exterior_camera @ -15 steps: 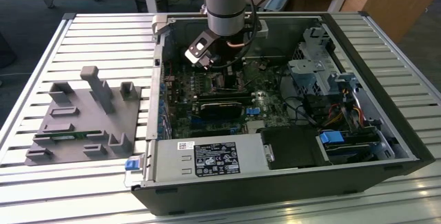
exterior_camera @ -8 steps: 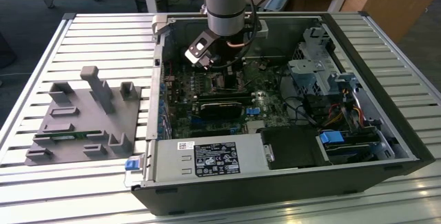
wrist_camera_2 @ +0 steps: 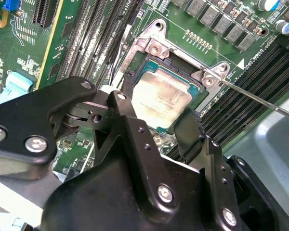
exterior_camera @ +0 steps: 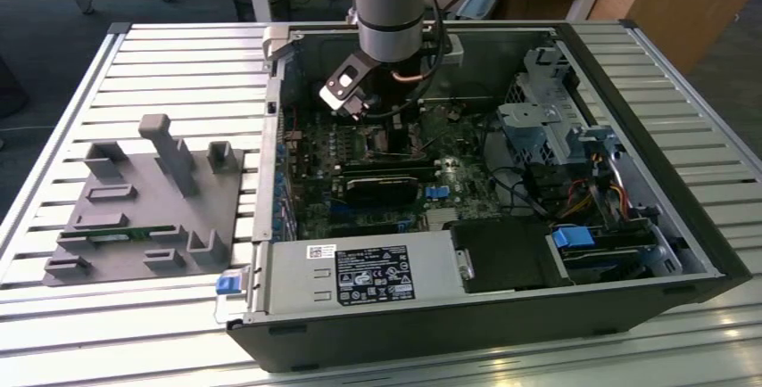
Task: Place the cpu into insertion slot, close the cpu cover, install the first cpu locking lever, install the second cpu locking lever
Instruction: 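Place the cpu into insertion slot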
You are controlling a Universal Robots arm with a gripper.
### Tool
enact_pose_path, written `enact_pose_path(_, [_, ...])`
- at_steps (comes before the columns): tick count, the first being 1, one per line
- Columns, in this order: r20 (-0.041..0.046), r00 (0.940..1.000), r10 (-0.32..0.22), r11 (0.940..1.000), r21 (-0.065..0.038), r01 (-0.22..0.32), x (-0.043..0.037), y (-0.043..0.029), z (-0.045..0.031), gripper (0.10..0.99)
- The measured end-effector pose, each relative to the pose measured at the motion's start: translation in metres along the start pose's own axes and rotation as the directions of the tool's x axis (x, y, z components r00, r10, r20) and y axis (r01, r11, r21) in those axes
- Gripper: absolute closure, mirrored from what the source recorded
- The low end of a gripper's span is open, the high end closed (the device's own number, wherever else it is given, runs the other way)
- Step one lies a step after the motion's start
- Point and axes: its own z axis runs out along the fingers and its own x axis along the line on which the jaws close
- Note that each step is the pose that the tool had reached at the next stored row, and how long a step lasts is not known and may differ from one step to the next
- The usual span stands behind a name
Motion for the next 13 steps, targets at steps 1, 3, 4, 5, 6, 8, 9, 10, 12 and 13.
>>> enact_pose_path(1, [0.0001, 1.0000, 0.000, 1.0000, 0.000, 0.000, 0.0000, 0.0000, -0.0005, 0.475])
enact_pose_path(3, [-0.0004, 1.0000, 0.000, 1.0000, 0.000, 0.000, 0.0001, 0.0003, -0.0036, 0.475])
enact_pose_path(4, [-0.0005, 1.0000, 0.000, 1.0000, 0.000, 0.000, 0.0001, 0.0005, -0.0055, 0.475])
enact_pose_path(5, [-0.0007, 1.0000, 0.000, 1.0000, 0.000, 0.000, 0.0001, 0.0006, -0.0073, 0.475])
enact_pose_path(6, [-0.0006, 1.0000, 0.000, 1.0000, 0.001, 0.000, 0.0002, 0.0009, -0.0093, 0.475])
enact_pose_path(8, [-0.0005, 1.0000, 0.000, 1.0000, 0.007, 0.000, 0.0001, 0.0016, -0.0119, 0.475])
enact_pose_path(9, [-0.0010, 1.0000, 0.000, 0.9999, 0.012, 0.000, -0.0001, 0.0023, -0.0127, 0.475])
enact_pose_path(10, [-0.0015, 1.0000, 0.001, 0.9998, 0.017, 0.000, -0.0002, 0.0029, -0.0134, 0.486])
enact_pose_path(12, [-0.0019, 1.0000, 0.001, 0.9996, 0.029, -0.001, -0.0002, 0.0048, -0.0143, 0.549])
enact_pose_path(13, [-0.0020, 1.0000, 0.001, 0.9993, 0.036, -0.001, -0.0002, 0.0059, -0.0145, 0.612])
